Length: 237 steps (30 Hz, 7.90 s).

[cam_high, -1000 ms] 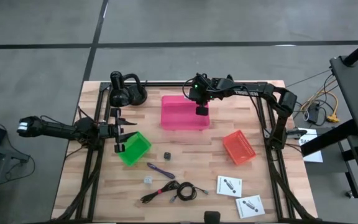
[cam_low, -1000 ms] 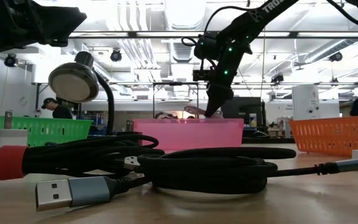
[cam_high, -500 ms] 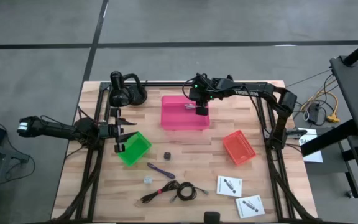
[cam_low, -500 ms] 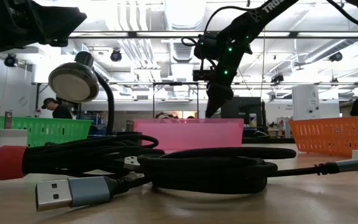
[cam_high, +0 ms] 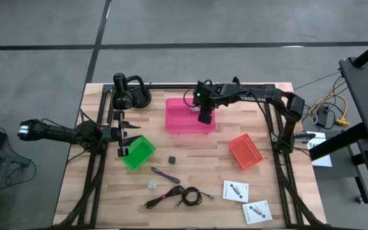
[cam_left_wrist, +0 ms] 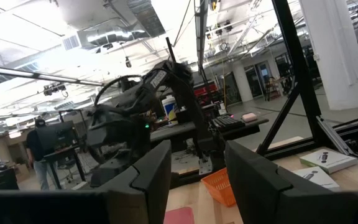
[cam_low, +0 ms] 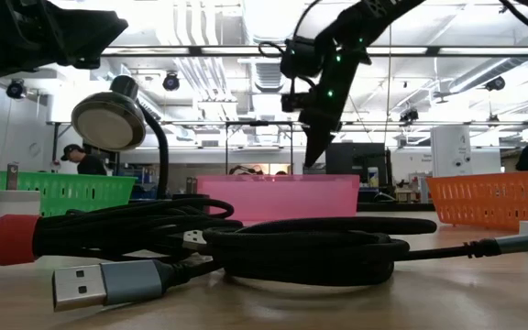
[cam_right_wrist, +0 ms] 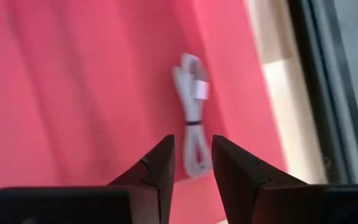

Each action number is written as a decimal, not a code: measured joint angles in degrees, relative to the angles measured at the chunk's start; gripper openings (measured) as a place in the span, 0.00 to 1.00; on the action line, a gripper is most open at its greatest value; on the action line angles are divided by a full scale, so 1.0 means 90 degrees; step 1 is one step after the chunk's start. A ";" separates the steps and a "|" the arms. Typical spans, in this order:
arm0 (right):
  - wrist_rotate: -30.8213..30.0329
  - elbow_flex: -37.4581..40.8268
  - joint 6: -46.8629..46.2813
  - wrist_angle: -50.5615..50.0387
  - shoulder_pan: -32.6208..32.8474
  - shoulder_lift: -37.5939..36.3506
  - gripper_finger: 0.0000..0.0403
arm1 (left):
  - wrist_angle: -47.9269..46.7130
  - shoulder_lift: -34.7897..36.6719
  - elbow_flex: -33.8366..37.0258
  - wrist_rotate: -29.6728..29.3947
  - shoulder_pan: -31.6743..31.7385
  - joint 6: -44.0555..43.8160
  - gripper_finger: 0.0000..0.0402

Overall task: Pick and place items into bin
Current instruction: Put the right black charger cable into the pink bin

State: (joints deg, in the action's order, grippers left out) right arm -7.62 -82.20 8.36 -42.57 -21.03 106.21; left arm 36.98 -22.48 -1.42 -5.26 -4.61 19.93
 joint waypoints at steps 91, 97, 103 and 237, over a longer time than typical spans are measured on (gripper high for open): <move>-0.0175 0.0463 -0.5387 0.1660 0.5461 0.0085 0.51 | 0.0030 0.0001 -0.0001 -0.0001 -0.0001 0.0006 0.34; -0.0280 0.0902 -0.5066 0.2683 0.5461 0.0118 0.51 | 0.0030 0.0002 0.0001 0.0000 -0.0001 0.0006 0.34; -0.0386 0.0672 -0.4826 0.2753 0.5447 0.0794 0.51 | 0.0016 0.0002 0.0001 0.0000 -0.0001 0.0006 0.34; -0.0036 -0.0859 -0.4496 0.0889 0.5270 0.1683 0.07 | 0.0026 0.0000 0.0001 0.0000 -0.0001 0.0006 0.34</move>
State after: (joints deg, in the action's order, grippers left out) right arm -7.94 -89.93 -32.10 -34.57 26.40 121.36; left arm 37.21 -22.48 -1.41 -5.26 -4.62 19.99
